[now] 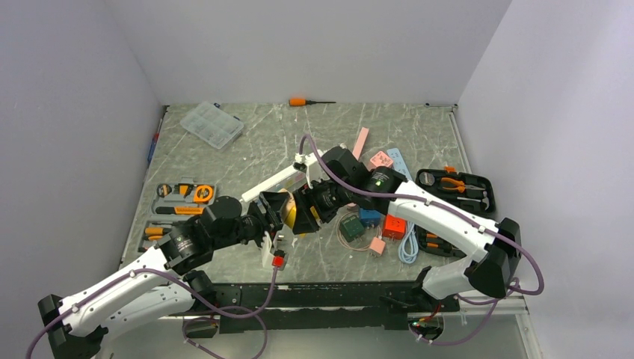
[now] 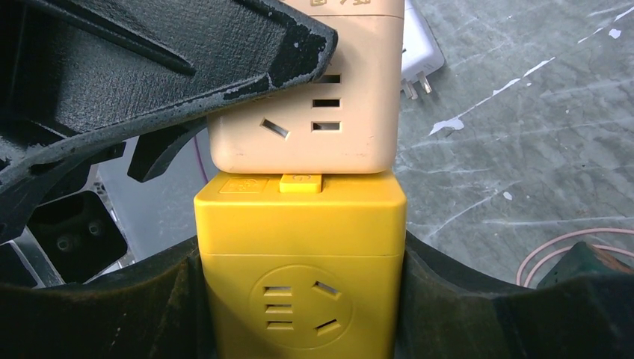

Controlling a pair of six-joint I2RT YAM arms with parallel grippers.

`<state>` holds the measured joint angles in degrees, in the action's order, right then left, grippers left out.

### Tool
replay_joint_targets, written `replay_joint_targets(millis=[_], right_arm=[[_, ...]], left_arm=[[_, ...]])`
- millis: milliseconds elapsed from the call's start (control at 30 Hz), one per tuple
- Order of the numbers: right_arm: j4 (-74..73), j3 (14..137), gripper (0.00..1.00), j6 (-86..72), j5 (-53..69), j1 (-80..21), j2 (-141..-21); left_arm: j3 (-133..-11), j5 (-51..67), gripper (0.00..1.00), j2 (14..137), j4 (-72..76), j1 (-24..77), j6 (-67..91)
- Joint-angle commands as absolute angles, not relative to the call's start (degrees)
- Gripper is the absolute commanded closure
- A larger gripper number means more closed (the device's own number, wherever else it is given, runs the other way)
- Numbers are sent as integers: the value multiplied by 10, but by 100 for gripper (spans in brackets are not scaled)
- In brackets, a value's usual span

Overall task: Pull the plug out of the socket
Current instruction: Remove the plug from the socket.

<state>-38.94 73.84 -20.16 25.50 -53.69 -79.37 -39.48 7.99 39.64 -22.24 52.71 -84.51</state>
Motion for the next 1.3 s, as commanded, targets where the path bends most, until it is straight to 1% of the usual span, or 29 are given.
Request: replay_joint_targets(millis=[0,367,500,600,1000,1267], right_arm=[[-370,733,100,-210,272,-539,-757],[-457,750,100,-197,260,-539,-716],[-468,733,100,-205,256,-539,-693],[-478,714,100,-213,256,-539,-673],[-553,652,100,-238,237,-539,-588],[-584,640,100,-253,242,-539,-570]], left_arm=[[-401,49,100,394,-182,530,-838],[-374,15,100,397,-169,531,-863],[-355,2,100,400,-152,530,-872],[-355,2,100,410,-153,531,-873],[-359,-60,100,470,-176,529,-890],[-331,-110,100,497,-174,523,-943]])
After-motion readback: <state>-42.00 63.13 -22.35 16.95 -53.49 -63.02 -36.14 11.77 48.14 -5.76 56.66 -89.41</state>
